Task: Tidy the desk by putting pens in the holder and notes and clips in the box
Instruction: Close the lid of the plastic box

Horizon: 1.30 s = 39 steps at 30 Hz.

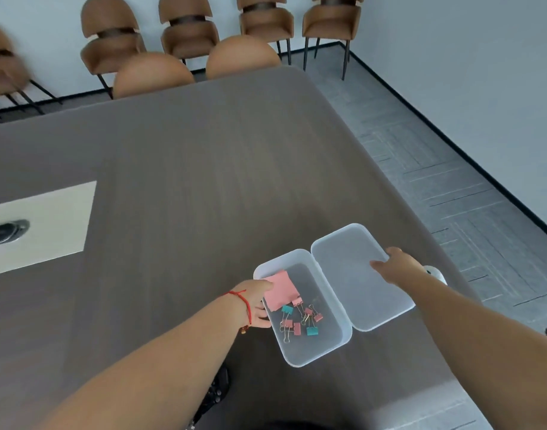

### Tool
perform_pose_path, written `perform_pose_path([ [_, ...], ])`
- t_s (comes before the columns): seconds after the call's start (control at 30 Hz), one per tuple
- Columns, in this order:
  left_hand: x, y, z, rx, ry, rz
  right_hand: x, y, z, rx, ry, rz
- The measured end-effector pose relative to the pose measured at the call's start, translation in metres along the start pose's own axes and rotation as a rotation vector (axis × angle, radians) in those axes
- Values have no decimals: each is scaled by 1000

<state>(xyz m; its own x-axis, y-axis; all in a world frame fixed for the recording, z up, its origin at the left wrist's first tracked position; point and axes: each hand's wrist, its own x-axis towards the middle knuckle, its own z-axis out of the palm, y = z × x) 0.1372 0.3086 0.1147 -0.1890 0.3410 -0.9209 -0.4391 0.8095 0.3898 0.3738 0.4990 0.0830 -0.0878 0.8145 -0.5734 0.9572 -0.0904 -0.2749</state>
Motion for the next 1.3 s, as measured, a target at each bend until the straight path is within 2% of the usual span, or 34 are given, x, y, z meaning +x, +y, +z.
perform_pose_path([
  [0.23, -9, -11, -8, -80, -12, 23, -66, -26, -39, -122, 146, -240],
  [0.43, -10, -31, -6, -79, -39, 34, -131, -62, -20, -115, 130, -434],
  [0.7, -24, -29, -30, -106, -37, 104, -156, -98, 55, -78, 82, -462],
  [0.97, -21, -38, -65, -199, 0, 67, -149, -111, 124, -316, 44, -577],
  [1.17, -19, -43, -78, -184, 22, 51, -145, -110, 143, -392, 34, -582],
  [1.3, -24, -41, -81, -194, 15, 64, -144, -111, 138, -359, -86, -496],
])
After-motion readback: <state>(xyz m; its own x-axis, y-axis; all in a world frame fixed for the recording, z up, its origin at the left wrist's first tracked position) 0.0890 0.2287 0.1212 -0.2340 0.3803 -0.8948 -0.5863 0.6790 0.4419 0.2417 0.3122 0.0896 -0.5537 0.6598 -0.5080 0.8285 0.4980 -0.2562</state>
